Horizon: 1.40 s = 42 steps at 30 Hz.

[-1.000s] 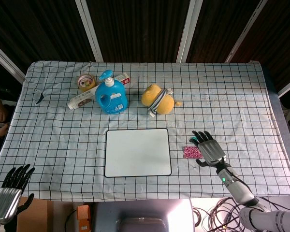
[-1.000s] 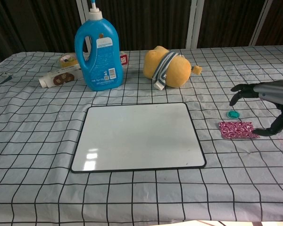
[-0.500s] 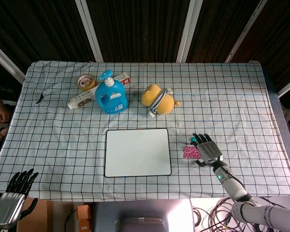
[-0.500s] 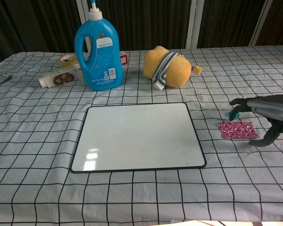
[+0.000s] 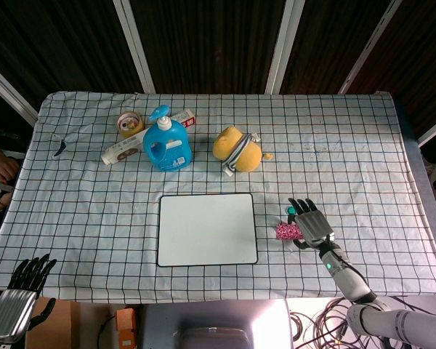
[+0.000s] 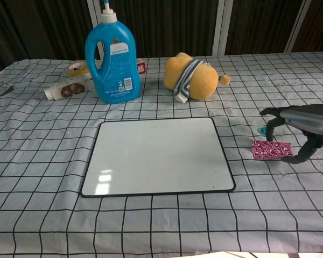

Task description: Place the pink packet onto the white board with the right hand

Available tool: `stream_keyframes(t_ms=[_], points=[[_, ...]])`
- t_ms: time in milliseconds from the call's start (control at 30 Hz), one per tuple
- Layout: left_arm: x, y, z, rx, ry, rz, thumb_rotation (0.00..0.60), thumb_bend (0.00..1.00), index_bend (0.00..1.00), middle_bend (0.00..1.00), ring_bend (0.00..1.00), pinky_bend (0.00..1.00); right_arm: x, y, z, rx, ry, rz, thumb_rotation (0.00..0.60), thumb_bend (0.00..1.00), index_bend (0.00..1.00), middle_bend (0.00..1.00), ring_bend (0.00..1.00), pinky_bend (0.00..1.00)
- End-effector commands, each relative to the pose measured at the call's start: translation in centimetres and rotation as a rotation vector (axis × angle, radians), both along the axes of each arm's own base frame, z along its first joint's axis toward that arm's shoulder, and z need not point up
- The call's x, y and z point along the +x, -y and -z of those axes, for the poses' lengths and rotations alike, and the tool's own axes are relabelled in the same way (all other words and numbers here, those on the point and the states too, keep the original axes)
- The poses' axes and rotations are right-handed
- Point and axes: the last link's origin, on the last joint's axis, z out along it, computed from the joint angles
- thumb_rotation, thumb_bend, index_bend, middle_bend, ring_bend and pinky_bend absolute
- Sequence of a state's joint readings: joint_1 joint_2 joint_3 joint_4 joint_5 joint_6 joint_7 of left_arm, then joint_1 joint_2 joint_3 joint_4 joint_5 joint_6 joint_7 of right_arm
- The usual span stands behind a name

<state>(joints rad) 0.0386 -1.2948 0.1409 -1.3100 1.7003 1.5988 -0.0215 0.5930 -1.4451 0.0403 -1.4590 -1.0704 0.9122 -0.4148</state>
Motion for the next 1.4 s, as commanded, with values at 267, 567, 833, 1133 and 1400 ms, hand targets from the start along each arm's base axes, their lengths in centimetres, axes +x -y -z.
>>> stream_keyframes(t_ms=[267, 567, 833, 1133, 1400], points=[[-0.2, 0.0, -0.3, 0.004, 0.005, -0.008, 0.6, 0.37, 0.0, 0.0, 0.0, 0.0, 6.0, 1.2, 0.8, -0.002, 0.119, -0.055, 0.6, 0.22, 0.4, 0.0, 0.0, 0.0], [-0.3, -0.1, -0.5, 0.012, 0.004, -0.025, 0.6, 0.37, 0.0, 0.0, 0.0, 0.0, 14.5, 1.0, 7.8, 0.056, 0.135, -0.145, 0.6, 0.22, 0.34, 0.0, 0.0, 0.0], [-0.4, 0.2, -0.9, 0.029, 0.009, -0.039, 0.6, 0.37, 0.0, 0.0, 0.0, 0.0, 16.9, 0.9, 11.1, 0.064, 0.075, -0.143, 0.6, 0.22, 0.22, 0.0, 0.0, 0.0], [-0.5, 0.4, -0.8, 0.028, 0.012, -0.038, 0.6, 0.37, 0.0, 0.0, 0.0, 0.0, 13.8, 1.0, 6.1, -0.005, 0.055, -0.164, 0.6, 0.22, 0.2, 0.0, 0.0, 0.0], [-0.1, -0.1, 0.0, 0.003, 0.004, -0.023, 0.6, 0.37, 0.0, 0.0, 0.0, 0.0, 6.5, 2.8, 0.9, -0.077, -0.072, -0.072, 0.6, 0.22, 0.31, 0.0, 0.0, 0.0]])
